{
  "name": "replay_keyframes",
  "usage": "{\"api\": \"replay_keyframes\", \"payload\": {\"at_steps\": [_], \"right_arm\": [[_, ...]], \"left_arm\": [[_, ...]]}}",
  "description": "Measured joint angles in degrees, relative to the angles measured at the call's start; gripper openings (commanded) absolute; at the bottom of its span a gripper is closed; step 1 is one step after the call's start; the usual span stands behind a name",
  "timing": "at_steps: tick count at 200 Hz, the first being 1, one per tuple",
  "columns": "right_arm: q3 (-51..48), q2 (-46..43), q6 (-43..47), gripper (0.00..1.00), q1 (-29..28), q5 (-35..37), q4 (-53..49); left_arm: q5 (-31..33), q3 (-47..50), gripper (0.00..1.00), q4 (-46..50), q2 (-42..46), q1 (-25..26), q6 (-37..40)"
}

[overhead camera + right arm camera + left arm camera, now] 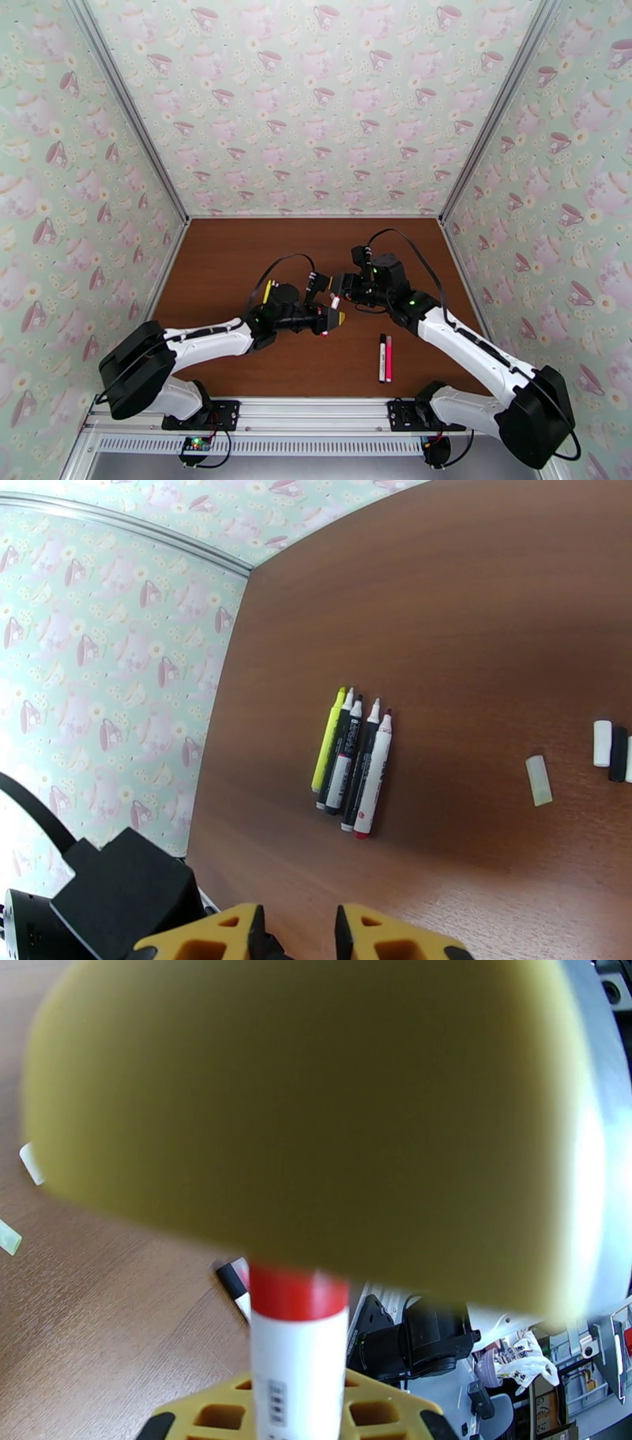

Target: Open the pen caps

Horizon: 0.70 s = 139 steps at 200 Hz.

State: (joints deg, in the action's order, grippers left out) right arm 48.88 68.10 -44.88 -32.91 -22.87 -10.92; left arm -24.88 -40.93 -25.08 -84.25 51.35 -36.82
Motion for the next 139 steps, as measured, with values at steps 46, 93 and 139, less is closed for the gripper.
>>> {"api": "replay_keyframes", "payload": {"at_steps": [46, 93, 139], "right_arm": [[0.00, 0.50, -0.52, 0.18, 0.04, -0.28, 0.09], [0.00, 0.26, -1.03, 0.11, 0.04, -0.57, 0.79], [0.00, -1.09, -1.16, 0.08, 2.25, -5.33, 2.89]], "left_arm": [[0.00, 0.00, 0.05, -0.09, 0.00, 0.00, -0.02], [-3.30, 0.66, 0.05, -2.80, -0.02, -1.20, -2.27], [-7.82, 1.25, 0.04, -7.48, 0.09, -2.29, -4.15]]}}
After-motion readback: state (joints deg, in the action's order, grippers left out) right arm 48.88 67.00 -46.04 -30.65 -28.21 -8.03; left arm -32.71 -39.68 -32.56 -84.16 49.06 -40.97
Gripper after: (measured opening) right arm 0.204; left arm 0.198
